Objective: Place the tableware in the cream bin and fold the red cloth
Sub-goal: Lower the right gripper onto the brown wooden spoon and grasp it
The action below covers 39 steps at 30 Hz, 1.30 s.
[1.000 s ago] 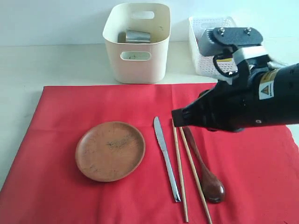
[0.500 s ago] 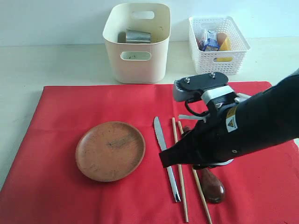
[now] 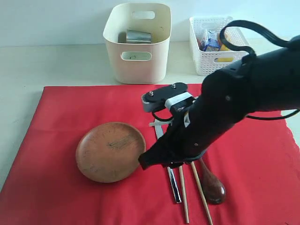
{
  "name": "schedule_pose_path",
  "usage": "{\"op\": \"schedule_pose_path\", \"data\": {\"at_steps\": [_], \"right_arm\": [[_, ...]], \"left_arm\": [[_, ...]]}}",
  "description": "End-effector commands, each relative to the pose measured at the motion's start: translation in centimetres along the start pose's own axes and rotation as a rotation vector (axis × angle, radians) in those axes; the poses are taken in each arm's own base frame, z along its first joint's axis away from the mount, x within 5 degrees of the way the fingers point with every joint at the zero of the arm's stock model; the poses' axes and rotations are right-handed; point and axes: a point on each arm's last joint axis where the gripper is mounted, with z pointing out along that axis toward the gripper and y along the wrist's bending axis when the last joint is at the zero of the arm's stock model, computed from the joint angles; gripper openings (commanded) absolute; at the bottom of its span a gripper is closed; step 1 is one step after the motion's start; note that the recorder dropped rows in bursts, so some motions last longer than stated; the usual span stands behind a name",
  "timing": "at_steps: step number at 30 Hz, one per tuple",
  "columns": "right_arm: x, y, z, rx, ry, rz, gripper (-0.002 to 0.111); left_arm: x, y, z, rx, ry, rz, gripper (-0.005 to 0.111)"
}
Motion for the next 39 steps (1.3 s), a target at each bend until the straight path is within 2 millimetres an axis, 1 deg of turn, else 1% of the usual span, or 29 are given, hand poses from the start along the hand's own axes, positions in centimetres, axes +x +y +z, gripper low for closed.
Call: {"op": "schedule_pose_path", "data": {"at_steps": [1,7,10,14,21,23,30,35,39], "right_arm": [[-1.6,0.2,1.1,0.028,0.002,-0.08,0.034],[-2.8,0.2,2.1,0.059,0.002,-0.135,0.034],[-3.1,-0.2,2.0,0.105,-0.004,-0.158,0.034],[-3.1,-1.0,1.8,0.199,-0.011,-0.104,0.034],[-3.0,-3.2,1.1,0.445,-0.003,-0.023,0.034],[-3.0,-3.6,1.0,0.478,-0.004,0.003,0.034],[-3.0,-5.7,0.9,0.443,0.033,0.136,0.034],[-3.1,-5.2,1.2,0.374,0.03,0.128,0.034],[-3.0,-5.2,1.8,0.367,0.039,0.133,0.034]], "left_arm": [[-0.1,0.0,0.0,-0.002,-0.007,0.002,0.001],[-0.1,0.0,0.0,-0.002,-0.007,0.002,0.001],[-0.1,0.0,0.0,-0.002,-0.007,0.002,0.001],[-0.1,0.0,0.0,-0.002,-0.007,0.002,0.001],[-0.1,0.0,0.0,-0.002,-0.007,0.002,0.001],[-0.1,0.0,0.0,-0.002,-0.007,0.002,0.001],[-0.1,0.0,0.0,-0.002,-0.007,0.002,0.001],[-0.1,0.0,0.0,-0.002,-0.007,0.002,0.001],[-0.1,0.0,0.0,-0.002,-0.007,0.002,0.001]]}}
